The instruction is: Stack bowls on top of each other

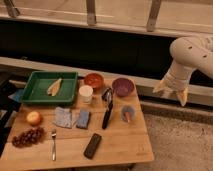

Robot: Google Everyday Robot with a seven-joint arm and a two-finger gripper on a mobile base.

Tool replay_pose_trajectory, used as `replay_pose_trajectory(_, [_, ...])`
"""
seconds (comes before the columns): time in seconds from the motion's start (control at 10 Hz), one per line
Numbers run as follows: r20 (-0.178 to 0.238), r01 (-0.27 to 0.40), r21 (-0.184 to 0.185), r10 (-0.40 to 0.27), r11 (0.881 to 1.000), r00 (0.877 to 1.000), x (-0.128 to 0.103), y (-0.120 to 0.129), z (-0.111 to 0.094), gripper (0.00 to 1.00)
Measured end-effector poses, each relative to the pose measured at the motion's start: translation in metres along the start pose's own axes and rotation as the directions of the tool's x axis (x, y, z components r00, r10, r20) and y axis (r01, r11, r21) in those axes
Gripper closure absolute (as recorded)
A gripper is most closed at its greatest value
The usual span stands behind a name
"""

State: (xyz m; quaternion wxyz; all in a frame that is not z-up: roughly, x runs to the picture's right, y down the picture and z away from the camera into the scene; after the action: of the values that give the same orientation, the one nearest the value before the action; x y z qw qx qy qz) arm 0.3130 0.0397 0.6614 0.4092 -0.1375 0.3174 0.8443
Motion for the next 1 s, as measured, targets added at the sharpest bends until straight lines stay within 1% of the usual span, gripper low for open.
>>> replay_pose_trajectory(0.6, [0.0, 0.001, 0.0, -0.001, 1.0, 1.0, 0.0, 0.0, 0.0, 0.2])
replay_pose_trajectory(0.7, [0.005, 0.012, 0.001, -0.012, 1.0, 1.0, 0.001, 0.001, 0.0, 0.2])
replay_pose_trajectory(0.8, [0.036, 0.038, -0.007, -0.038, 0.999, 0.999, -0.002, 0.005, -0.004, 0.2])
replay_pose_trajectory(0.9, [0.065, 0.085, -0.042, -0.082, 0.996, 0.995, -0.009, 0.018, -0.011, 0.2])
replay_pose_trajectory(1.0, [0.076, 0.111, -0.074, -0.106, 0.991, 0.991, -0.013, 0.031, -0.016, 0.2])
